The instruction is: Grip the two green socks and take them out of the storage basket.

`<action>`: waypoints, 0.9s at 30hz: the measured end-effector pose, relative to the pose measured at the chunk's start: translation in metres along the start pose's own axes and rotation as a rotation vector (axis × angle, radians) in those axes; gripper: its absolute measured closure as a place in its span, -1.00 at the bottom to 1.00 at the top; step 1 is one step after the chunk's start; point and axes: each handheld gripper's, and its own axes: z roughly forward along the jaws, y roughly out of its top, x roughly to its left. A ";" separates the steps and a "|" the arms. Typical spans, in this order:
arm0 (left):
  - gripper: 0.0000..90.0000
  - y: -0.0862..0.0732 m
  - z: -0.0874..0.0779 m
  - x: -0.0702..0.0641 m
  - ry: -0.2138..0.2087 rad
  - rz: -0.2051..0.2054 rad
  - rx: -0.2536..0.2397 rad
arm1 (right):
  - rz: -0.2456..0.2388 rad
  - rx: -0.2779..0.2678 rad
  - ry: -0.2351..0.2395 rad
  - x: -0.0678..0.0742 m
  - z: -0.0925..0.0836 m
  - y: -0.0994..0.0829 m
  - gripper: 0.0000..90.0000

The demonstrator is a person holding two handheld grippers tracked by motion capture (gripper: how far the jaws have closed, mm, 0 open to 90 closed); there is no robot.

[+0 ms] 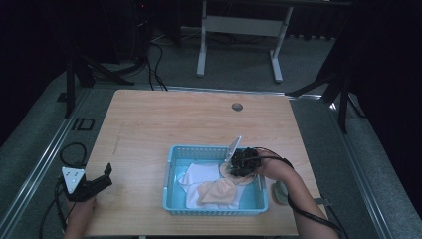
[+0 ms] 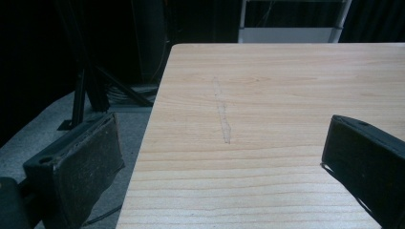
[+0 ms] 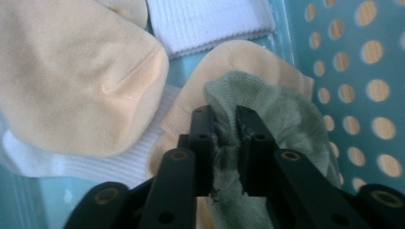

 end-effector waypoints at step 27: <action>-0.99 0.000 0.000 0.000 0.003 -0.001 0.001 | -0.083 -0.230 -0.076 0.010 -0.111 0.024 0.79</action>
